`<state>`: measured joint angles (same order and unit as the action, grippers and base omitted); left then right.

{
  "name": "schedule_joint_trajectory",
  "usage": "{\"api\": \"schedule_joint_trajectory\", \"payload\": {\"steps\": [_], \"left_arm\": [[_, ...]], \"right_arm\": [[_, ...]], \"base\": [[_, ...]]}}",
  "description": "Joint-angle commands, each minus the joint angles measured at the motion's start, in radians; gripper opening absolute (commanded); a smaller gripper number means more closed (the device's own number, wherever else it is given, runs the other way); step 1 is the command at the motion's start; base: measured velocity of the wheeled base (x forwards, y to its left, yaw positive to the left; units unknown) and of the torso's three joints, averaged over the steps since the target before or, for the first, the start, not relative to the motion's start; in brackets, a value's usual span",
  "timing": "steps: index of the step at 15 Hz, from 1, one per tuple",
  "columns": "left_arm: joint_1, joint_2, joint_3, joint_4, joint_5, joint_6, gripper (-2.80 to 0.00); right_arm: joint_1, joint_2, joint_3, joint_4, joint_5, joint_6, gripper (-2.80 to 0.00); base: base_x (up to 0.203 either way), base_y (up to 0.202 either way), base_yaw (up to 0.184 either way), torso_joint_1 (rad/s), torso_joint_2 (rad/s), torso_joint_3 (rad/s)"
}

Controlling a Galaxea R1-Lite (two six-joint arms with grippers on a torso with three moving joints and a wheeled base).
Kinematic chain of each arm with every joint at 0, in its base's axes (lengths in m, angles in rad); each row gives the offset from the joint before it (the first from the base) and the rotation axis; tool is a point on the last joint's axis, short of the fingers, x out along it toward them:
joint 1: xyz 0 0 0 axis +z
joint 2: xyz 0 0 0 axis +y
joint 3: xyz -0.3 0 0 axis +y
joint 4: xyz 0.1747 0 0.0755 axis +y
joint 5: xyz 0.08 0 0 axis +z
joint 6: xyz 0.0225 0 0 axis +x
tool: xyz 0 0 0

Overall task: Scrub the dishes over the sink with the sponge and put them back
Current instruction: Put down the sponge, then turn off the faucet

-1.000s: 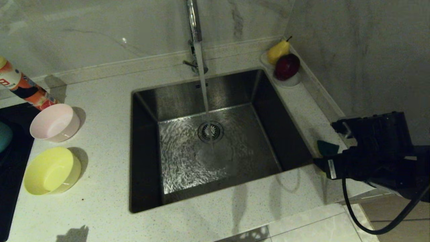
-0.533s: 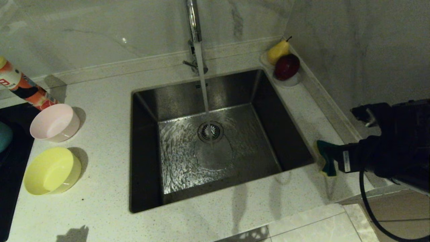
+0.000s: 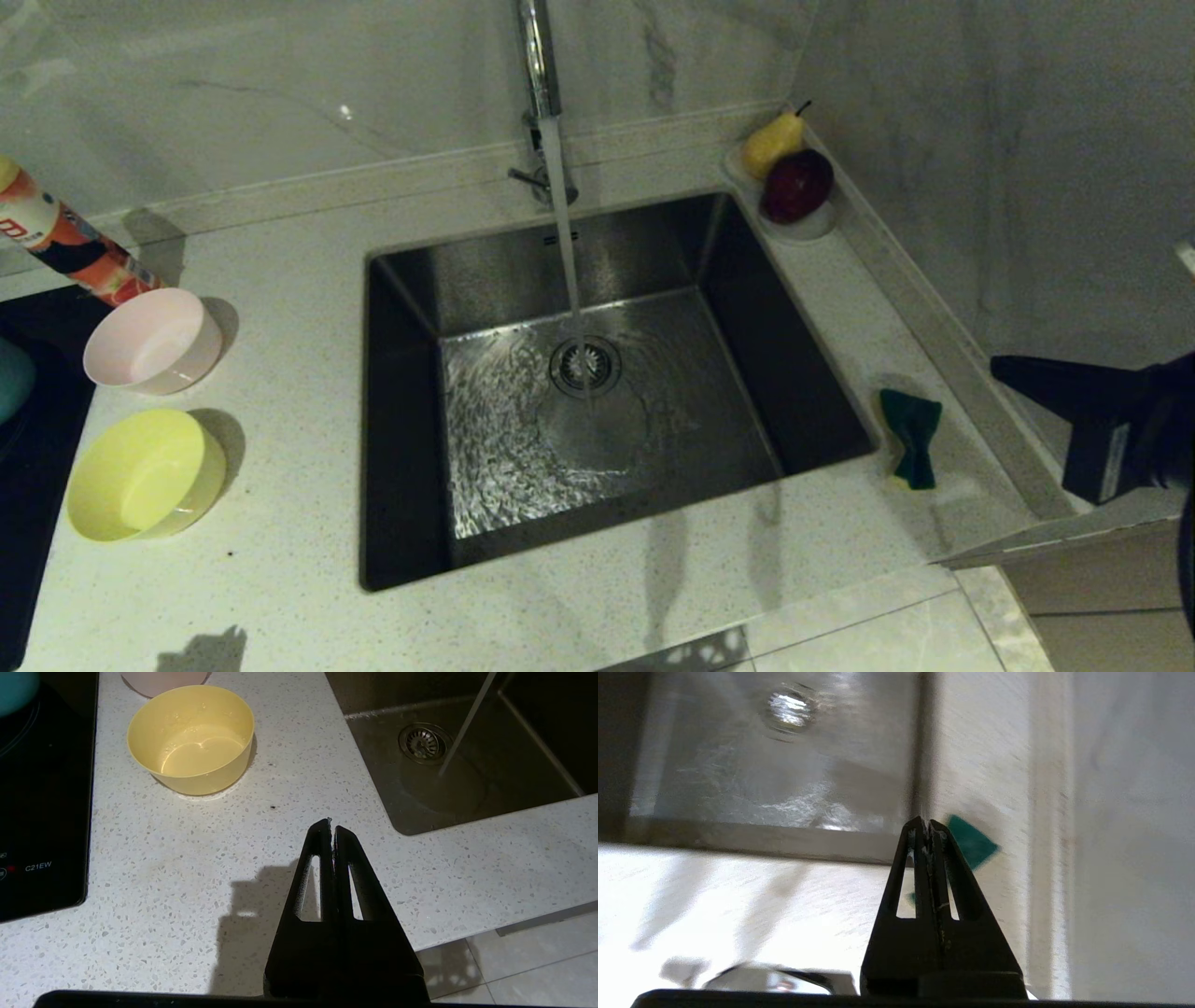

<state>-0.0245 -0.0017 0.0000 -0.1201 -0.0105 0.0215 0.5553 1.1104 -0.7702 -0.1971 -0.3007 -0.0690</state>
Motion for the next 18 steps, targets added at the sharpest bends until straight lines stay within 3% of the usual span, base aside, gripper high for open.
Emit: {"api": "schedule_joint_trajectory", "payload": {"steps": [1, 3, 7, 11, 13, 18], "left_arm": [[0.000, -0.001, 0.040, -0.001, 0.000, 0.000, -2.80], [0.000, -0.001, 0.040, -0.001, 0.000, 0.000, -2.80], [0.000, -0.001, 0.040, -0.001, 0.000, 0.000, -2.80], [0.000, -0.001, 0.040, -0.001, 0.000, 0.000, -2.80], [0.000, -0.001, 0.040, -0.001, 0.000, 0.000, -2.80], [0.000, -0.001, 0.040, -0.001, 0.000, 0.000, -2.80]], "right_arm": [[0.039, -0.165, 0.046, 0.003, 0.045, -0.011, -2.80], [0.037, -0.275, 0.123, 0.013, 0.109, -0.018, -2.80], [-0.070, -0.489, 0.226, 0.129, 0.278, -0.017, -2.80], [-0.286, -0.666, 0.365, 0.175, 0.479, 0.028, -2.80], [-0.391, -0.737, 0.418, 0.177, 0.510, 0.033, -2.80], [-0.523, -0.906, 0.596, 0.169, 0.532, 0.020, -2.80]], "base": [[0.000, 0.000, 0.000, 0.000, 0.00, 0.000], [0.000, 0.000, 0.000, 0.000, 0.00, 0.000], [0.000, 0.000, 0.000, 0.000, 0.00, 0.000], [0.000, 0.000, 0.000, 0.000, 0.00, 0.000], [0.000, 0.000, 0.000, 0.000, 0.00, 0.000], [0.000, 0.000, 0.000, 0.000, 0.00, 0.000]]}}
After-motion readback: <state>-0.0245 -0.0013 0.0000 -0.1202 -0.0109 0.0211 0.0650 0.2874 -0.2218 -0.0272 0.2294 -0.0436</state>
